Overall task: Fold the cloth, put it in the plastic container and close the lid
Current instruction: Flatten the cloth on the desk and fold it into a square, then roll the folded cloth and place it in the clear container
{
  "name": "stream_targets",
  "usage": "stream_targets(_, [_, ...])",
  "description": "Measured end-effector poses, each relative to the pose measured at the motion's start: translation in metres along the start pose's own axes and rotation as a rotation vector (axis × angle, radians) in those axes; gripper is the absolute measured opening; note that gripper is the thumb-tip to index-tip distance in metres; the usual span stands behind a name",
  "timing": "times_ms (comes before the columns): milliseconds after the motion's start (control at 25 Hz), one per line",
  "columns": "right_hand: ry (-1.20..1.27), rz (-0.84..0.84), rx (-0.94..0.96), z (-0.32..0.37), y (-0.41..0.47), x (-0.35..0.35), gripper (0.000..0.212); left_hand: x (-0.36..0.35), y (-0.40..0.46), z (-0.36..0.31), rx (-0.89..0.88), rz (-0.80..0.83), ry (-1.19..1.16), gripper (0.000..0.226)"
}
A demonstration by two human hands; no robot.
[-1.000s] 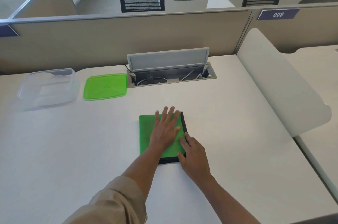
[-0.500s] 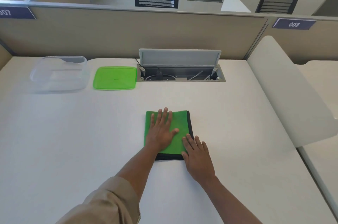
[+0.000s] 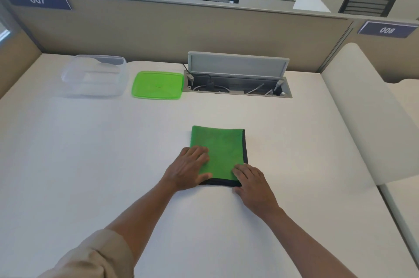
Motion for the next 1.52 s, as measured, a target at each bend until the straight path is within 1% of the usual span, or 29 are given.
stream_targets(280, [0.008, 0.013, 0.003, 0.002, 0.004, 0.005, 0.053, 0.008, -0.03, 0.014, -0.033, 0.125, -0.044, 0.065])
stream_targets(400, [0.002, 0.011, -0.008, 0.005, 0.002, 0.004, 0.051, 0.007, -0.033, 0.008, -0.037, 0.1, -0.029, 0.055])
stream_targets(560, [0.005, 0.023, -0.031, 0.01, -0.001, 0.001, 0.054, 0.004, -0.035, -0.005, -0.009, 0.048, 0.018, 0.043])
stream_targets(680, [0.008, 0.026, -0.04, 0.011, -0.002, 0.001, 0.055, 0.007, -0.033, -0.007, 0.101, 0.113, -0.011, 0.031])
stream_targets(760, [-0.006, 0.007, -0.028, 0.012, -0.002, 0.001, 0.05, 0.013, -0.027, -0.005, 0.195, 0.158, -0.078, 0.024])
stream_targets(840, [-0.037, -0.013, -0.015, 0.013, -0.002, 0.002, 0.048, 0.019, -0.021, -0.002, 0.236, 0.198, -0.117, 0.02])
stream_targets(920, [-0.051, -0.022, -0.014, 0.015, -0.001, 0.004, 0.053, 0.025, -0.015, 0.001, 0.271, 0.235, -0.148, 0.019])
stream_targets(1040, [-0.021, -0.03, -0.017, 0.02, 0.0, 0.008, 0.052, 0.032, -0.009, 0.006, 0.33, 0.273, -0.2, 0.021])
stream_targets(1240, [-0.036, -0.053, -0.067, 0.027, 0.003, 0.015, 0.042, 0.042, 0.0, 0.009, 0.342, 0.314, -0.251, 0.022])
stream_targets(1360, [-0.089, -0.091, -0.071, 0.029, 0.008, 0.019, 0.039, 0.046, 0.002, 0.01, 0.327, 0.324, -0.255, 0.022])
stream_targets(1440, [-0.08, -0.092, -0.095, 0.026, 0.01, 0.022, 0.038, 0.043, -0.002, 0.012, 0.272, 0.318, -0.259, 0.023])
stream_targets(1480, [-0.065, -0.093, -0.115, 0.023, 0.012, 0.024, 0.037, 0.041, -0.007, 0.014, 0.231, 0.324, -0.255, 0.03])
stream_targets(1520, [-0.044, -0.092, -0.132, 0.021, 0.014, 0.026, 0.036, 0.038, -0.014, 0.016, 0.192, 0.341, -0.24, 0.043])
Point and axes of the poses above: each hand's wrist, its own y-axis towards the middle knuckle, its own x-axis out of the back of the hand, z = x × y, the point moved 2 cm from there along y, towards the middle knuckle, and after that the axes turned 7 degrees about z, right-handed, at the moved point
